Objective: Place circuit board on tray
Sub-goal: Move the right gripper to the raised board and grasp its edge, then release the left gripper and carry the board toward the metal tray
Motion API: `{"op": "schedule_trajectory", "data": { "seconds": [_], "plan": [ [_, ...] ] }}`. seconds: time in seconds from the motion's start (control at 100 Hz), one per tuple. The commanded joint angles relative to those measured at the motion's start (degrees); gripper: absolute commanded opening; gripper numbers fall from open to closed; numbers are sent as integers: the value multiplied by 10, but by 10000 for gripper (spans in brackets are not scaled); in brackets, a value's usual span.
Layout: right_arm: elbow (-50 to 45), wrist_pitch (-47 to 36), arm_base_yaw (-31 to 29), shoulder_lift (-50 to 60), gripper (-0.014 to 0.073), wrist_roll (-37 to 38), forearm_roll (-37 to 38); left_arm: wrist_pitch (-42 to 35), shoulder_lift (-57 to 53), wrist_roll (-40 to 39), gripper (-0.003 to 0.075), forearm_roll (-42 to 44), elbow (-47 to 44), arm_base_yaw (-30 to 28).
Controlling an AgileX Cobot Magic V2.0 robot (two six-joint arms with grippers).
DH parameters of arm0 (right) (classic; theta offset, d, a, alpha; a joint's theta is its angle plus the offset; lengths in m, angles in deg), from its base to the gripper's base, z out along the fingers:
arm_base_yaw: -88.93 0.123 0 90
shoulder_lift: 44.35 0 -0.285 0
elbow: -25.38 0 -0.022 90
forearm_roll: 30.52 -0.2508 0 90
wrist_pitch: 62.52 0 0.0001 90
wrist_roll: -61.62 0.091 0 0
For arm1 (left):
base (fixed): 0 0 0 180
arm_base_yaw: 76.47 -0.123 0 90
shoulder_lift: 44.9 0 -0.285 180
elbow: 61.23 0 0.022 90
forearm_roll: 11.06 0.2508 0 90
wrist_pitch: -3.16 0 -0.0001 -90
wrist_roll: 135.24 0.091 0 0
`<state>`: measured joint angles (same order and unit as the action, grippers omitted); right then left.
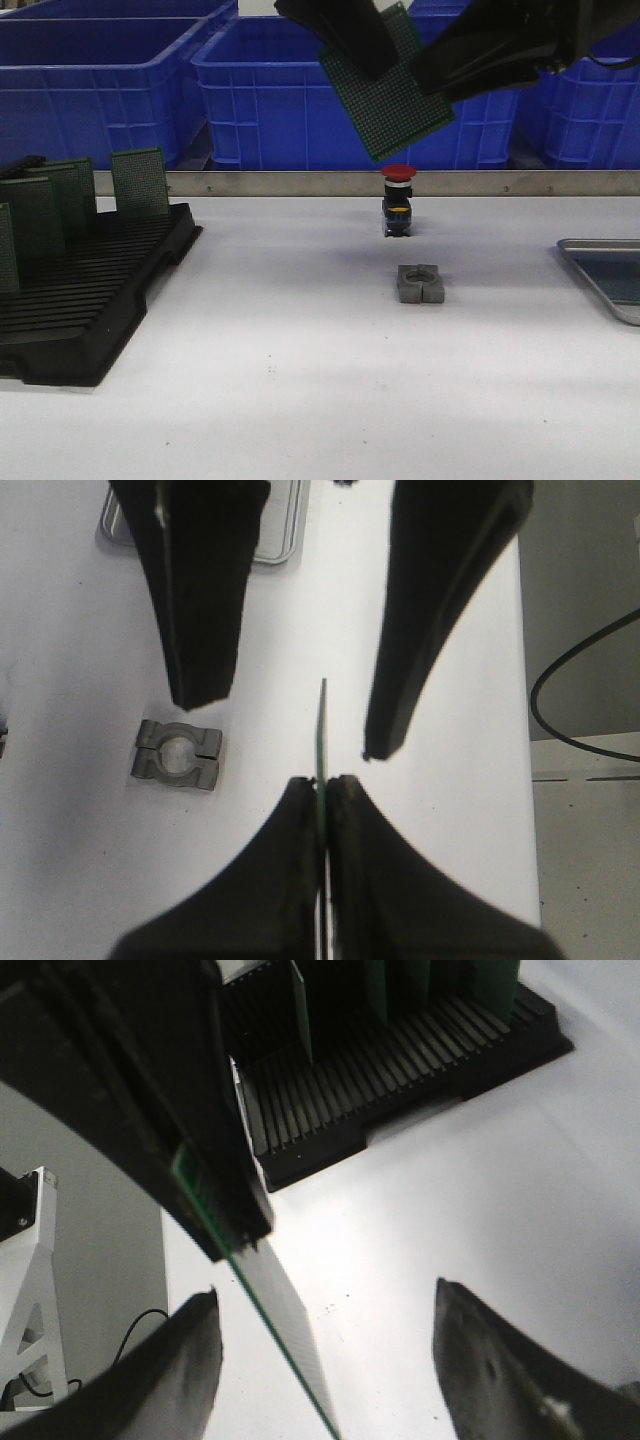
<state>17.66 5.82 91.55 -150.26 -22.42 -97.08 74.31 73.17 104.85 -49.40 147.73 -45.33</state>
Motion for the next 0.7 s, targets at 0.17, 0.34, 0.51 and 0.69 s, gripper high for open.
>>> {"op": "schedule_trajectory", "data": {
  "seconds": [0.17, 0.34, 0.51, 0.69],
  "plan": [
    [15, 48, 16, 23, 463, -8, -43, 20, -32, -5, -18, -36, 14, 3],
    [15, 44, 16, 23, 315, -7, -43, 20, -32, -5, -18, -41, 14, 3],
    [15, 44, 16, 23, 126, -7, -43, 20, -32, -5, -18, -44, 14, 3],
    [15, 44, 16, 23, -42, -7, -43, 20, -32, -5, -18, -44, 14, 3]
  ]
}}
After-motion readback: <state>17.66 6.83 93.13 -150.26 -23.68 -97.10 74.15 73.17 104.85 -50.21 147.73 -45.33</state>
